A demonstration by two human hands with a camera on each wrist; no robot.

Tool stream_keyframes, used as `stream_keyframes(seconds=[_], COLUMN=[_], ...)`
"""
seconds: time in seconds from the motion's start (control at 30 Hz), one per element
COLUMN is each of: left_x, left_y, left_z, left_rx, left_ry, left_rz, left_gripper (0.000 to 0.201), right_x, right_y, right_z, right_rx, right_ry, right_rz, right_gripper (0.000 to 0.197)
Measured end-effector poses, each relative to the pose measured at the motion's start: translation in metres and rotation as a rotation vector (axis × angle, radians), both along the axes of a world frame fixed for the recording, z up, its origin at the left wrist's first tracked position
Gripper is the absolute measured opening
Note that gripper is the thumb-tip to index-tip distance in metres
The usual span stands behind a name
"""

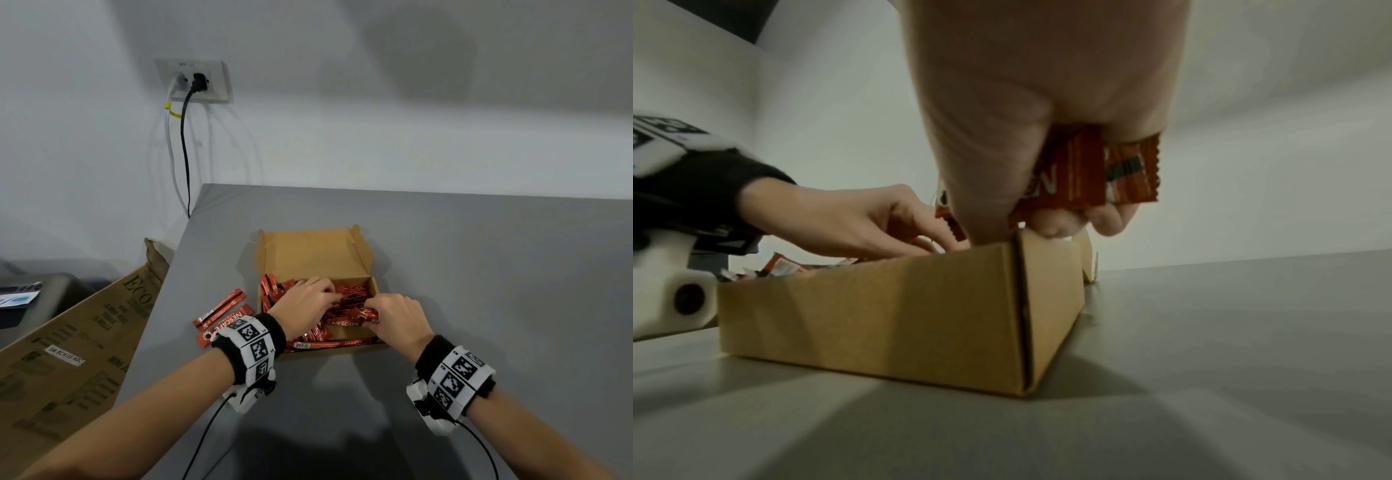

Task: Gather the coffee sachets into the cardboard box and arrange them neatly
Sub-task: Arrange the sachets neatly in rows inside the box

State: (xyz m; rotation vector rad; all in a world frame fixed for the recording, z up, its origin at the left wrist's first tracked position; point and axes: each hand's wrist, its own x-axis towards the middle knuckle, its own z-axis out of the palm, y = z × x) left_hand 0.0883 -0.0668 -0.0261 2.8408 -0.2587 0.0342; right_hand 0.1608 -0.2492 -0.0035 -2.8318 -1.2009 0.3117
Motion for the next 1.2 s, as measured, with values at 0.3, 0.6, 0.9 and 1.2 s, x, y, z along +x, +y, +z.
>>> stream_keyframes(seconds=[0.3,0.6,0.9,1.2], left_x=[-0.018,-0.011,-0.011,-0.012], left_y=[0.000,-0.006,-0.005,-0.007], left_z=[0.006,-0.001,-0.007,-0.008], left_rx=[-0.055,-0.012,-0.051,-0.058], left_ry=[0.019,0.024,-0.001,-0.047], left_rz=[-0.027,-0.033,-0.013,0.020], left_gripper=[0.031,0.027,0.025,0.015], right_x=[0.006,0.007,0.007,0.005], right_y=[0.005,0.000,-0.003,0.002], right_z=[0.003,0.000,-0.004,-0.005], right_rx=[-0.027,0.031,0.026,-0.004], right_ry=[0.008,0.058,-0.018,-0.050], right_rz=[0.000,-0.035,0.025,0.053], right_gripper=[0.018,0.019,0.022,0.022])
